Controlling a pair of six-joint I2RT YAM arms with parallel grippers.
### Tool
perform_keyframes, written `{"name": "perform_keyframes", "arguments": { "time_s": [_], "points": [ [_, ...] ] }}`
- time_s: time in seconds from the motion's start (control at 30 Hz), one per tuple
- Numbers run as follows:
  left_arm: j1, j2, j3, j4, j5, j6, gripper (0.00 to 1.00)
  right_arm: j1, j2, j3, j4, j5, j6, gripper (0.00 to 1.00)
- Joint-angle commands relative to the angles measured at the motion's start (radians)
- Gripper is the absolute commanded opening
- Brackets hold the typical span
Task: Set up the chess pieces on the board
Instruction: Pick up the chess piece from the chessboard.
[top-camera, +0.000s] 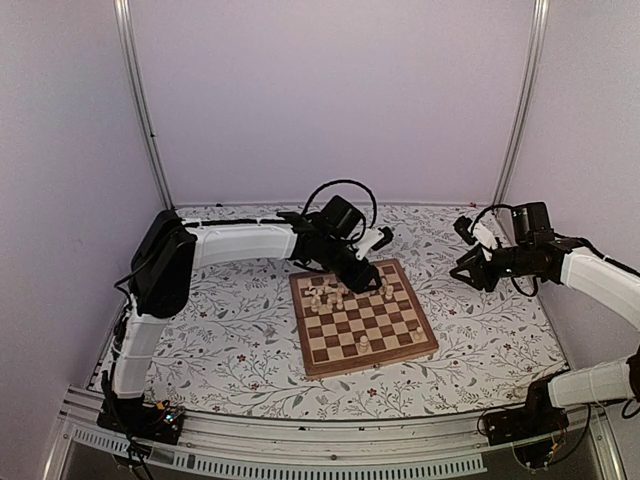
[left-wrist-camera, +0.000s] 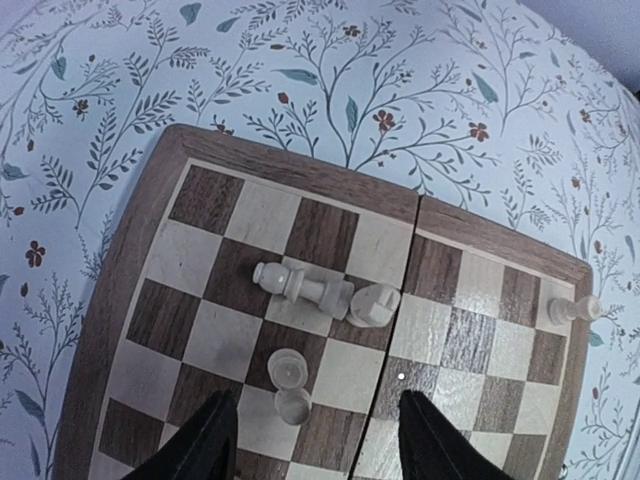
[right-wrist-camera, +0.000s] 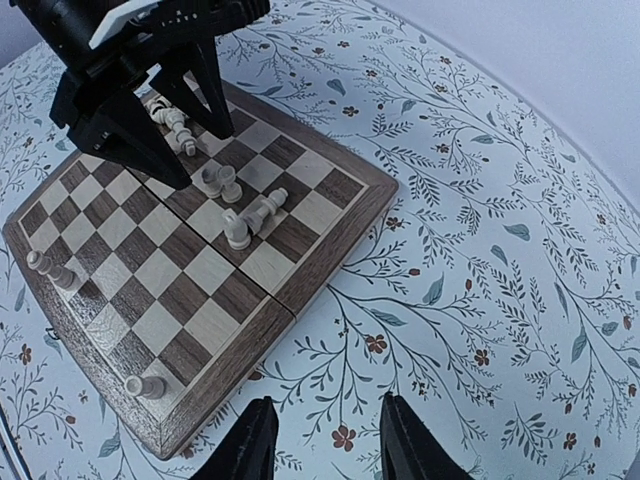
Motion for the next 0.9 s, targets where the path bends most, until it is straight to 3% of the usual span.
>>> {"name": "perform_keyframes", "arguments": {
  "time_s": [0.0,0.87],
  "points": [
    [-0.012,0.057,0.101,-0.069,-0.07,-0.038,0.56,0.003,-0.02,-0.017,0.019,0.024,0.007,0.38],
    [-0.005,0.19,0.248,-0.142,-0.038,-0.071,0.35,0.003,-0.03,-0.027,0.019,0.038,-0.011,0.37]
  ]
}}
